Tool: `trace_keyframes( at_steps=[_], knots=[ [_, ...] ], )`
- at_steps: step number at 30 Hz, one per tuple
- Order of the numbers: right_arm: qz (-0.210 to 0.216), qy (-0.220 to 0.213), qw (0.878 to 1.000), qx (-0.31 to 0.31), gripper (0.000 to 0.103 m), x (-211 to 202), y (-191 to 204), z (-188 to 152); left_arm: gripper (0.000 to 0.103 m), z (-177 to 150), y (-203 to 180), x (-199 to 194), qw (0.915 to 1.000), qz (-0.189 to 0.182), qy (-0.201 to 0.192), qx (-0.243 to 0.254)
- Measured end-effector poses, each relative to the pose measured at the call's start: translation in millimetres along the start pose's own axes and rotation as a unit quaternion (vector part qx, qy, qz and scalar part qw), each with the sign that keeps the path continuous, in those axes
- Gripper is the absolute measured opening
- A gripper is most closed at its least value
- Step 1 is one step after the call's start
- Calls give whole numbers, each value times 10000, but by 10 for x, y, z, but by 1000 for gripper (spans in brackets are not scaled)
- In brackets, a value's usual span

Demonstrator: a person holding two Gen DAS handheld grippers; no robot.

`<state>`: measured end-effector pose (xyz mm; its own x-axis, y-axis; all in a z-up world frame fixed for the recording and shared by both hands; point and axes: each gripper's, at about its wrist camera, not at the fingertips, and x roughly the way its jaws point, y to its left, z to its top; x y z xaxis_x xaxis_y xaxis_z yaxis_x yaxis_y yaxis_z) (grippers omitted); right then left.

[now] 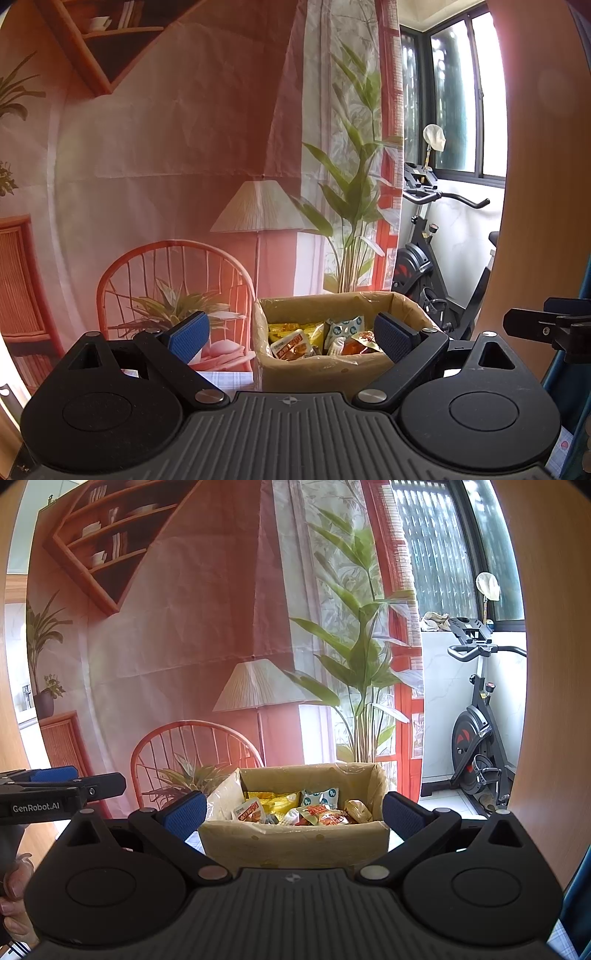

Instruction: Organize snacks

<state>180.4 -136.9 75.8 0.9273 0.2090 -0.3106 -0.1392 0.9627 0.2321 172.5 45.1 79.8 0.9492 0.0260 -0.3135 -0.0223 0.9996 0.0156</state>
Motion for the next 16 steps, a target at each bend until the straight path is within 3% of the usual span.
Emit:
trace_keyframes(
  at_steps=[16],
  knots=[
    [4,10,10000,-8,103,3,15,-3,97,-2,39,6,10000,-88,-31,5]
  ],
)
